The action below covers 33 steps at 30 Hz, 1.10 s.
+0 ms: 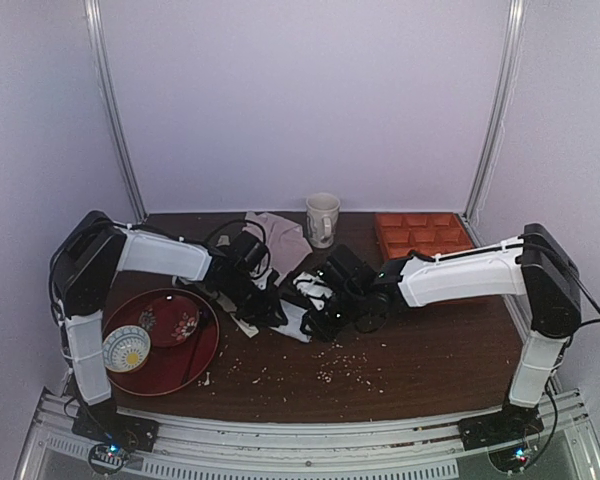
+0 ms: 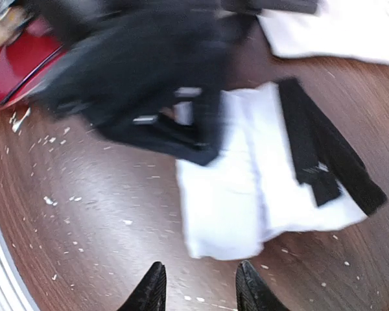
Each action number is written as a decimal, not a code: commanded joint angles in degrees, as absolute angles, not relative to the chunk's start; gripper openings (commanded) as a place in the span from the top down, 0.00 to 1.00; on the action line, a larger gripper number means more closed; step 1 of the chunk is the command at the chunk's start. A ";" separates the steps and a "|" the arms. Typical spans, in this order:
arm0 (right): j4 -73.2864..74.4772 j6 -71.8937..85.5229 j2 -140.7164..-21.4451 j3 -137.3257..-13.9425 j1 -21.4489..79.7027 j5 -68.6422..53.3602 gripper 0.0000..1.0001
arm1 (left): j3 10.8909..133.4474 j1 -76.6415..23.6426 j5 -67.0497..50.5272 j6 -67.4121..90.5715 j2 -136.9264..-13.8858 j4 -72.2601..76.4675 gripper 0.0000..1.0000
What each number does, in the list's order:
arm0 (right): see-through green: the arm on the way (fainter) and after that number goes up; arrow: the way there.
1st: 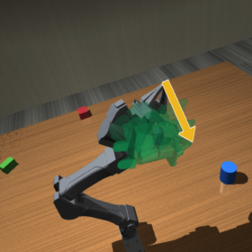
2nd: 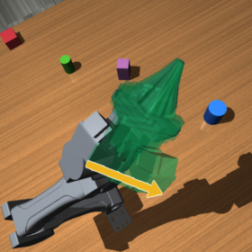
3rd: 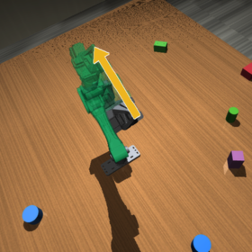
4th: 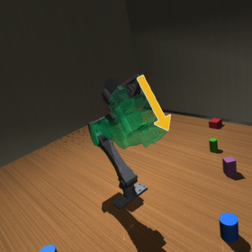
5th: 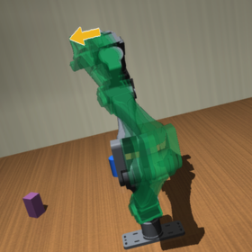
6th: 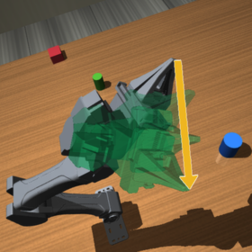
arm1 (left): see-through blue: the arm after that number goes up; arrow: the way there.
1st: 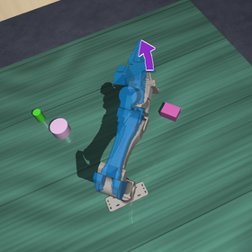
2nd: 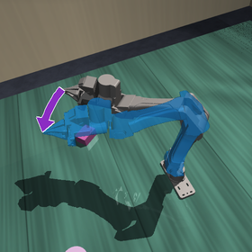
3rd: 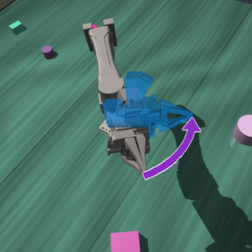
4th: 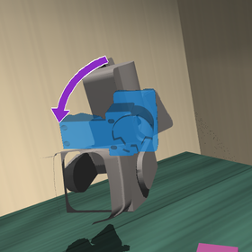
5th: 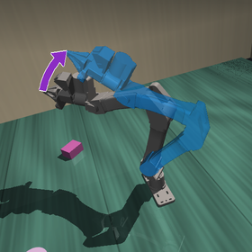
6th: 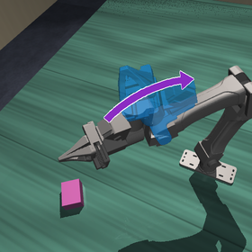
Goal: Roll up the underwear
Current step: Roll the underwear at the center of the board.
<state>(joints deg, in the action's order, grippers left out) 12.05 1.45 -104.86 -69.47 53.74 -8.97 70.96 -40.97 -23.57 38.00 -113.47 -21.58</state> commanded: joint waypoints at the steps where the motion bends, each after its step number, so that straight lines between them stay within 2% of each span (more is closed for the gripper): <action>1: 10.10 -7.87 -105.63 -69.65 58.96 1.59 0.65 | 69.61 -40.05 -18.43 37.88 -117.60 -26.09 0.74; 13: 8.74 -17.79 -113.71 -74.48 62.26 13.02 0.61 | 69.35 -40.05 -18.93 37.91 -117.60 -25.84 0.74; 25: 9.79 -16.70 -118.54 -74.09 61.71 13.81 0.61 | 68.77 -39.99 -18.99 37.81 -116.74 -25.78 0.73; 33: 6.47 -14.34 -116.35 -68.37 61.39 14.66 0.61 | 68.26 -39.74 -19.60 37.87 -116.63 -25.22 0.73</action>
